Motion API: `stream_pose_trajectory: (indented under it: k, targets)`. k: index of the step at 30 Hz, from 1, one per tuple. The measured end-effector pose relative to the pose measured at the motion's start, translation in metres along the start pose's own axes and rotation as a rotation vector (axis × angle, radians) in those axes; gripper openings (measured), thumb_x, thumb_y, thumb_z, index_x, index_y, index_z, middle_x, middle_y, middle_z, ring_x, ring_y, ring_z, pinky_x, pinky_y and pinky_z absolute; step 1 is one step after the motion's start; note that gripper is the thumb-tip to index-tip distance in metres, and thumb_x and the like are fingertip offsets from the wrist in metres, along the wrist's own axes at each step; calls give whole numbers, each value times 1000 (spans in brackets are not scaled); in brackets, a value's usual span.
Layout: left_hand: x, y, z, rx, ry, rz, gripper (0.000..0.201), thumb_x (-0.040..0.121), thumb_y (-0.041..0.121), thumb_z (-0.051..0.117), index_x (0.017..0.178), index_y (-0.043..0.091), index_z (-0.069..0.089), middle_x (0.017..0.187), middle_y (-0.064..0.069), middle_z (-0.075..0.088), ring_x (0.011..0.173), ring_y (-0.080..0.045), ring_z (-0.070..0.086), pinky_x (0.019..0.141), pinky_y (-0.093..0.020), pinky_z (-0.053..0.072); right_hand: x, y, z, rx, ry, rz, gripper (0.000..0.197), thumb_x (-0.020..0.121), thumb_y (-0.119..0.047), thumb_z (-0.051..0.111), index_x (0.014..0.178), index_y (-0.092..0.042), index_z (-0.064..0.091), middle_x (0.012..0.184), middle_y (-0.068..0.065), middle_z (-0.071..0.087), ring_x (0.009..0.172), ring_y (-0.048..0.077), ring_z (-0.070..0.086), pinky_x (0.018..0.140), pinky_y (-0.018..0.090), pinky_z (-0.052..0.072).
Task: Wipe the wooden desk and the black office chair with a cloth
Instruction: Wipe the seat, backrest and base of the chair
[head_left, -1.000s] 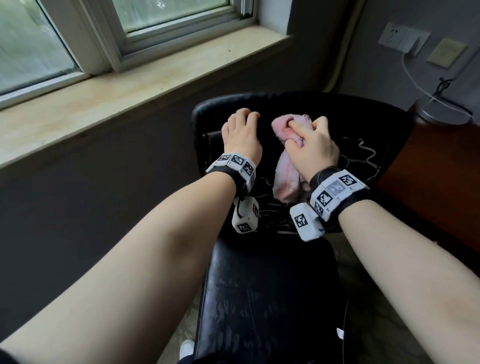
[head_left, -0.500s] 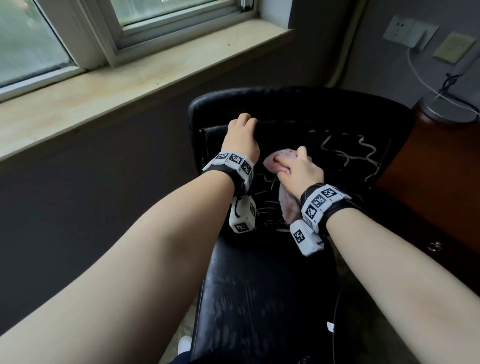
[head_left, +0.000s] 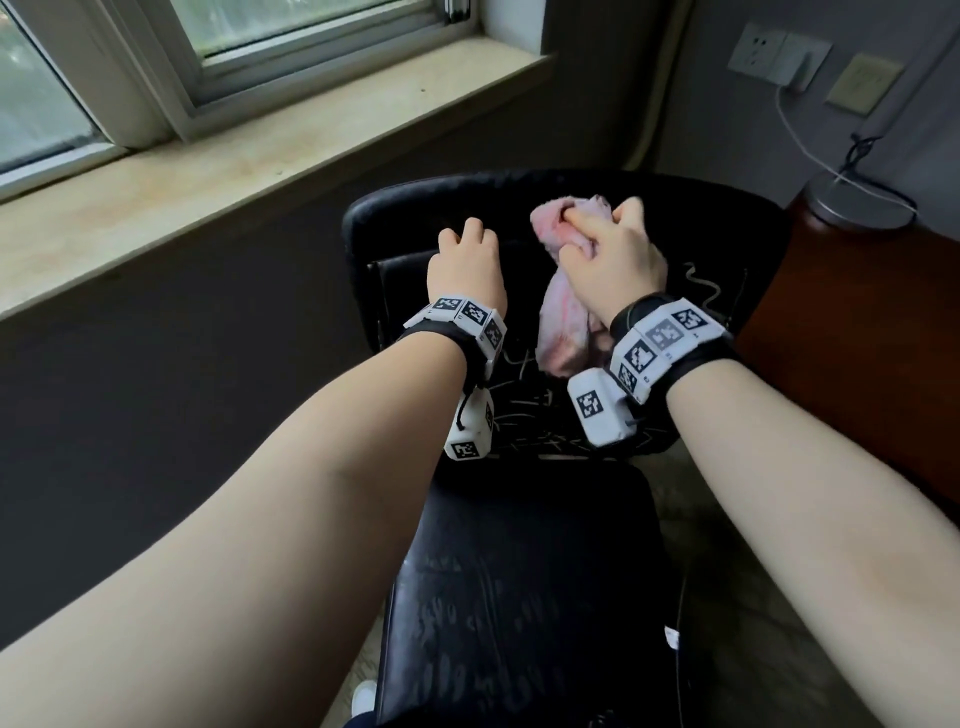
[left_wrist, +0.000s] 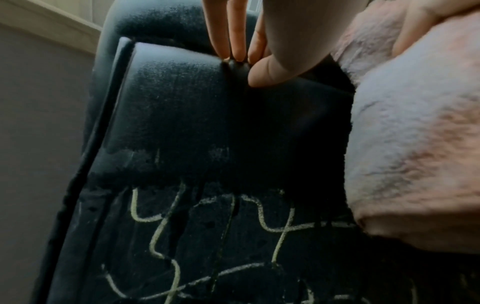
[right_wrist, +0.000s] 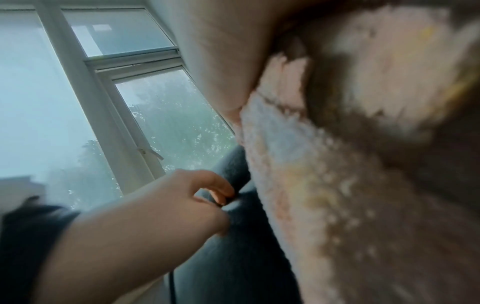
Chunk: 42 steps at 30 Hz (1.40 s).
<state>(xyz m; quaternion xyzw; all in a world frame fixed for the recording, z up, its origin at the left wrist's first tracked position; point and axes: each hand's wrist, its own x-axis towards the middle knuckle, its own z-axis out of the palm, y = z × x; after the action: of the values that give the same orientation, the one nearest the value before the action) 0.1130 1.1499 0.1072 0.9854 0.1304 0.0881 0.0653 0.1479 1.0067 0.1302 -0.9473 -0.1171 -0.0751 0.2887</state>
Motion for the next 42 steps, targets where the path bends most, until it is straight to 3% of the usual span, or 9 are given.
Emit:
stream_pose_trajectory:
  k: [6, 14, 21, 24, 28, 31, 34, 38, 42]
  targets:
    - [5, 7, 0, 36, -24, -27, 40, 84, 5, 55, 122, 7, 45, 133, -7, 37, 115, -33, 39, 72, -31, 35, -4, 18, 7, 47, -20, 57, 34, 88, -22, 51, 121, -27, 57, 120, 7, 44, 91, 31, 57, 77, 34, 49]
    - [5, 7, 3, 74, -32, -11, 47, 83, 4, 54, 128, 5, 41, 134, -9, 36, 115, -35, 38, 74, -33, 36, -25, 54, 29, 35, -40, 105, 31, 88, -24, 53, 118, -29, 59, 120, 2, 48, 91, 29, 59, 74, 31, 48]
    - [-4, 16, 4, 121, -51, 7, 61, 80, 13, 58, 134, -2, 34, 135, -17, 34, 119, -34, 37, 93, -37, 37, -53, 82, 37, -102, -247, 147, 33, 92, -32, 47, 121, -40, 59, 109, -1, 42, 93, 22, 57, 75, 27, 43]
    - [-4, 29, 5, 110, 4, 126, 55, 78, 15, 56, 129, 5, 38, 132, -14, 37, 117, -31, 40, 96, -35, 33, -49, 76, 20, -87, -213, 136, 29, 90, -33, 49, 112, -43, 64, 102, -4, 47, 93, 19, 57, 72, 24, 38]
    - [4, 52, 8, 89, 12, 337, 65, 78, 14, 56, 140, 11, 33, 138, -7, 35, 124, -26, 37, 103, -32, 28, -35, 72, -9, -10, -11, 120, 30, 85, -31, 57, 112, -39, 67, 104, 0, 49, 91, 22, 57, 74, 27, 41]
    - [10, 57, 7, 4, -60, 308, 65, 80, 9, 57, 141, 10, 34, 138, -8, 34, 124, -28, 35, 97, -35, 36, -21, 73, -24, 49, 144, 86, 35, 82, -25, 58, 115, -33, 66, 109, 4, 45, 84, 28, 57, 72, 32, 46]
    - [11, 60, 8, -23, -69, 278, 60, 81, 6, 55, 138, 9, 37, 136, -8, 35, 122, -28, 36, 91, -36, 41, -3, 79, -26, 89, 227, 82, 38, 83, -21, 56, 119, -30, 65, 116, 5, 44, 88, 24, 56, 68, 25, 39]
    - [14, 62, 9, -27, -67, 253, 57, 80, 3, 54, 135, 9, 39, 134, -6, 35, 119, -28, 36, 81, -32, 41, 2, 92, -11, 115, 106, 153, 39, 87, -20, 54, 124, -31, 61, 124, 3, 39, 97, 25, 56, 74, 23, 38]
    - [17, 63, 14, -30, -53, 238, 58, 79, 4, 57, 133, 10, 39, 135, -5, 35, 119, -27, 36, 76, -28, 36, -5, 103, 2, 152, 126, 196, 37, 87, -20, 56, 121, -32, 63, 124, -1, 40, 100, 22, 56, 75, 21, 37]
